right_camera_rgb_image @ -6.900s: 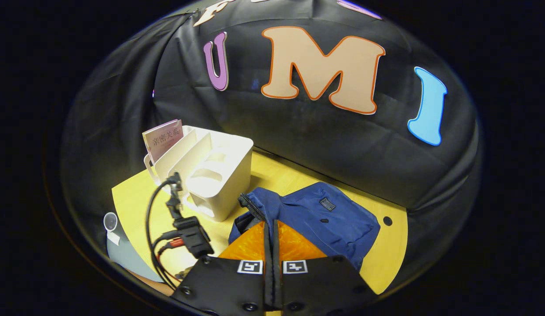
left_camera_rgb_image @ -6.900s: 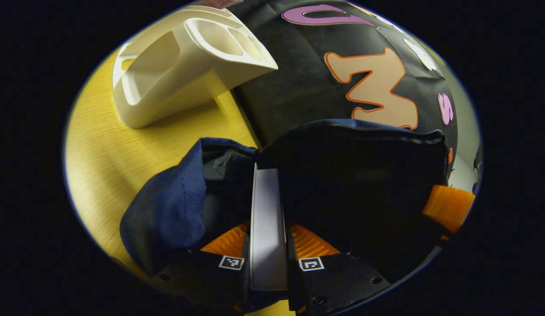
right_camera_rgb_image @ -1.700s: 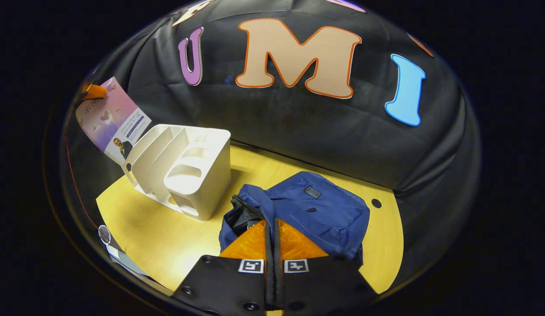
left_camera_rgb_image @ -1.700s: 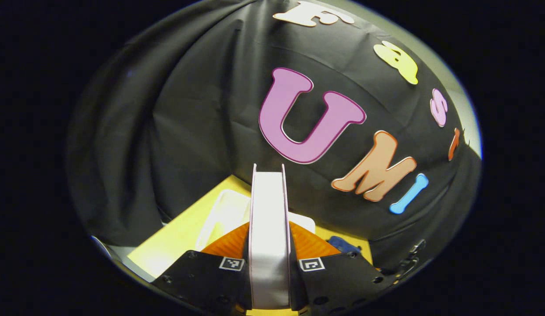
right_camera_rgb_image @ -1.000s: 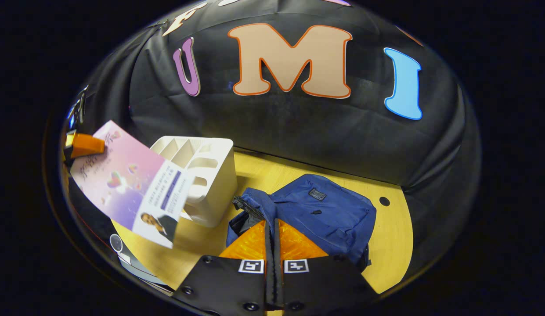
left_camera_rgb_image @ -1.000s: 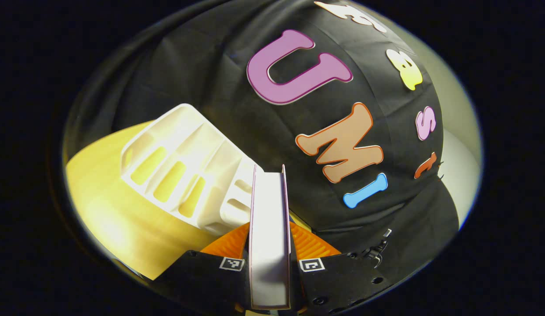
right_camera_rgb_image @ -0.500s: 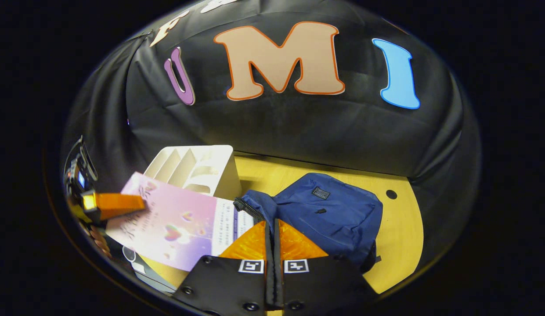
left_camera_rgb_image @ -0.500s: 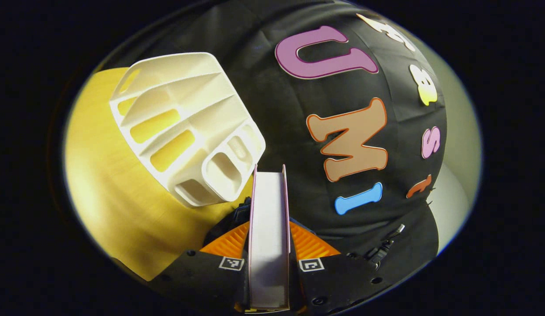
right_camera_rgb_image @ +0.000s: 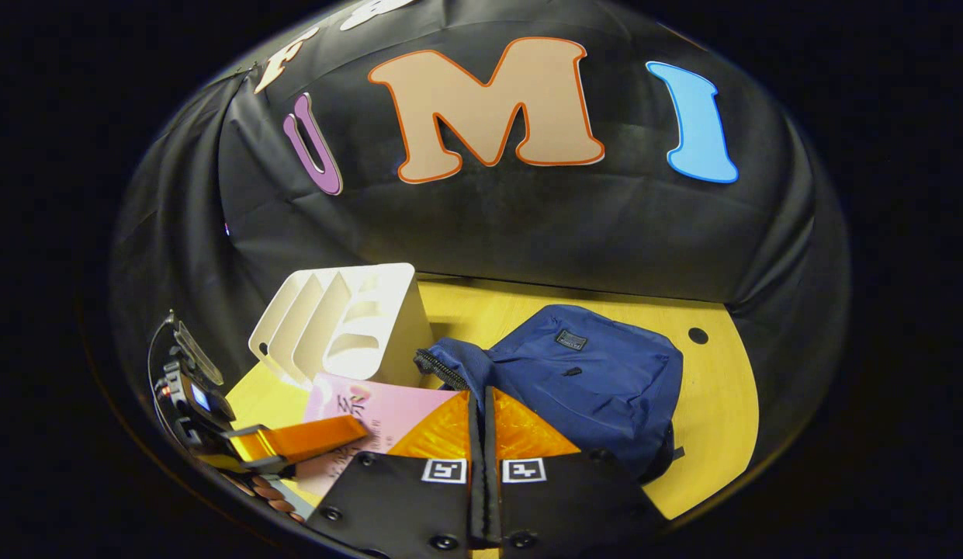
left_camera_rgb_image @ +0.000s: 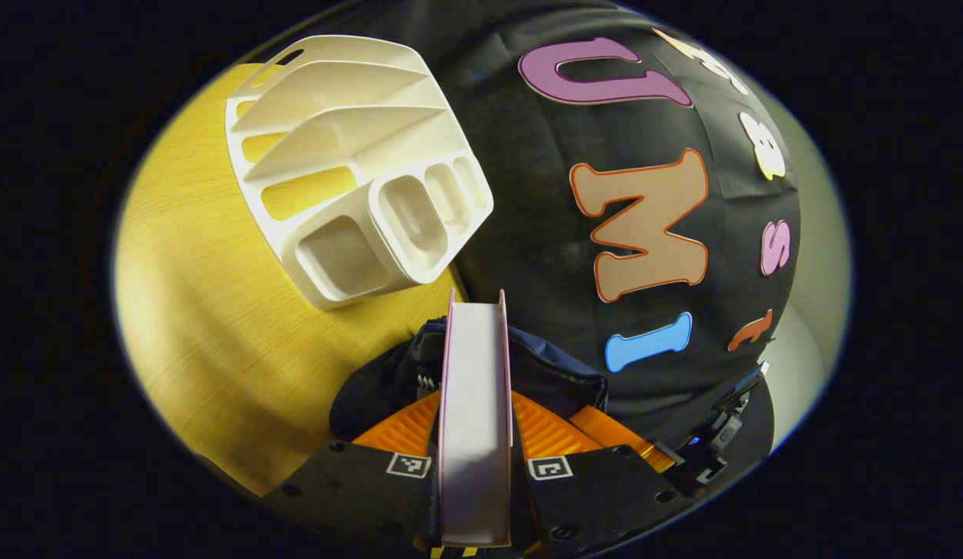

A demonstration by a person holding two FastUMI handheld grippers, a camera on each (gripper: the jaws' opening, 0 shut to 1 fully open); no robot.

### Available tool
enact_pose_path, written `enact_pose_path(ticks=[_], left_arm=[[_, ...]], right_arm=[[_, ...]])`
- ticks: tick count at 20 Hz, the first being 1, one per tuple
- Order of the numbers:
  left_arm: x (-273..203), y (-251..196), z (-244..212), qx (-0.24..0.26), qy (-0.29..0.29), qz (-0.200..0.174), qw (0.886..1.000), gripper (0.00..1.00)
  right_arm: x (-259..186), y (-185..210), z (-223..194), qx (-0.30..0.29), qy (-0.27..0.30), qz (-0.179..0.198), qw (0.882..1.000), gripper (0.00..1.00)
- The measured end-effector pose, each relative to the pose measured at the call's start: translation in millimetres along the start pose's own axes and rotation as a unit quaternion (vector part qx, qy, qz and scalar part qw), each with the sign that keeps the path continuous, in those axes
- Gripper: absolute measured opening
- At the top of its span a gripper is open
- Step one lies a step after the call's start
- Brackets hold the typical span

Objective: Open the schoolbag, grab two books from the bookshelf and put them into the schoolbag.

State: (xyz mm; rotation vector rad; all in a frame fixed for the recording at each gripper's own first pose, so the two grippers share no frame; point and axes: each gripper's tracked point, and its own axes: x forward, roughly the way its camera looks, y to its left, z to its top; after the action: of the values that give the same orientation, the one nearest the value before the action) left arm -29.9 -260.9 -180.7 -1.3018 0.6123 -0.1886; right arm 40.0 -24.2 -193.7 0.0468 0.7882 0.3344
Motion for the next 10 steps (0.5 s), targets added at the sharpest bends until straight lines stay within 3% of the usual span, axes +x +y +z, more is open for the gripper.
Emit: enact_pose_path(ticks=[4,10], left_arm=[[17.3,14.6,-8.8,0.003,-0.033,0.024,0.999,0.31],[53.9,20.8,-30.3,-0.031,-0.051,0.018,0.998,0.33]], right_arm=[[-2.5,5.6,-2.0,-0.013,0.004,0.014,1.000,0.03],[-6.7,18.7,-13.9,-0.040,0.015,0.036,0.998,0.03]])
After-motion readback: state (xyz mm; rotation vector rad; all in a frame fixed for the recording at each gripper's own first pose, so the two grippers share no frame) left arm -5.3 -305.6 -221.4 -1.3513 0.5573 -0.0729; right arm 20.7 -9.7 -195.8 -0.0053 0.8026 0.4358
